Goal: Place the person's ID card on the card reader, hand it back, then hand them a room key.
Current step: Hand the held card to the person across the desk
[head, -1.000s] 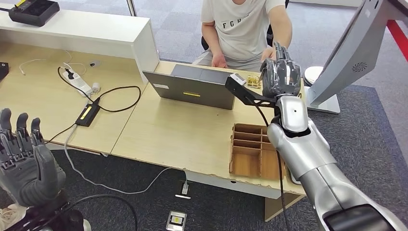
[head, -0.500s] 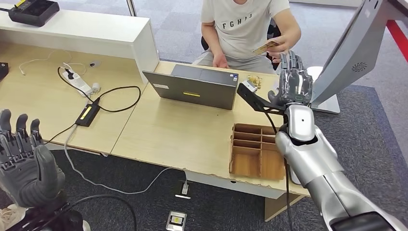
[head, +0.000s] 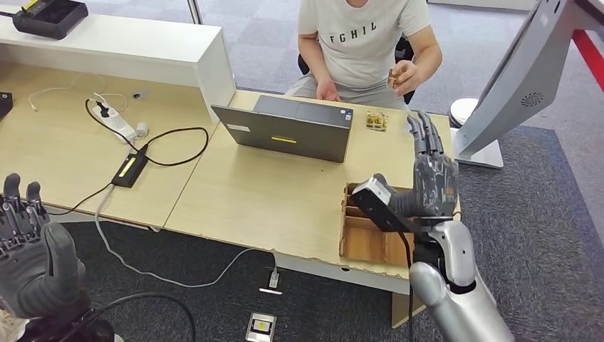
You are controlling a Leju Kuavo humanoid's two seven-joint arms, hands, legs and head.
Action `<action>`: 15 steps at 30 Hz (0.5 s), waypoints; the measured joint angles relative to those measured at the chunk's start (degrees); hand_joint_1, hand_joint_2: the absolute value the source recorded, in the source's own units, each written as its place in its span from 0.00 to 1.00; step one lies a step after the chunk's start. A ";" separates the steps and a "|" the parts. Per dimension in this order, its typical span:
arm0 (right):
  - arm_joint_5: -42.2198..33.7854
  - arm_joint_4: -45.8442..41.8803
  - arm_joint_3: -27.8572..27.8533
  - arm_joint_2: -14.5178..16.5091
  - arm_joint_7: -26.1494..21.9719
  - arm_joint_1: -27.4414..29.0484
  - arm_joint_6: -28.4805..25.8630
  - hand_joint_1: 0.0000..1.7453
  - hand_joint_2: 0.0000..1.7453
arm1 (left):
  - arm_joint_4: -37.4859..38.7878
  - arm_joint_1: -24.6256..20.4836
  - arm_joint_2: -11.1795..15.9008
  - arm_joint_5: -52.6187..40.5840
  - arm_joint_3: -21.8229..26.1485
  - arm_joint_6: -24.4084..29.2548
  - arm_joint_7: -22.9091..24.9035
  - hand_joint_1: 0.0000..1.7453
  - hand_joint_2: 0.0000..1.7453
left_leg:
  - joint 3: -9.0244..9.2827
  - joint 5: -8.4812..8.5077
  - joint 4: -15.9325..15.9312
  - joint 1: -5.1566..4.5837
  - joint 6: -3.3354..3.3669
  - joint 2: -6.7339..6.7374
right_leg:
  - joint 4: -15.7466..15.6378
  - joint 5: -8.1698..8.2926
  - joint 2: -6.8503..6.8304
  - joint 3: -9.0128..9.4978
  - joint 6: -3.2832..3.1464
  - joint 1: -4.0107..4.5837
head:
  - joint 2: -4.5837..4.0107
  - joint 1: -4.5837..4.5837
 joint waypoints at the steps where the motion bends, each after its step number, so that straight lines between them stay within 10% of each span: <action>1: -2.17 -3.16 -0.03 -0.55 -1.16 2.48 -0.04 0.00 1.00 | -0.06 0.14 0.00 -0.42 0.05 -0.15 0.00 0.15 1.00 | 0.00 -0.01 0.00 0.00 0.01 0.00 | 0.00 0.00 0.00 -0.01 0.00 0.00 | 0.00 0.01; 15: -19.76 -29.37 -0.84 -5.99 -9.25 24.01 -9.56 0.00 1.00 | -0.96 0.59 1.20 -4.09 -0.80 4.09 0.00 0.02 1.00 | 0.00 -0.05 -0.02 -0.01 -0.02 0.08 | -0.02 -0.02 0.05 0.03 -0.01 -0.01 | 0.00 0.01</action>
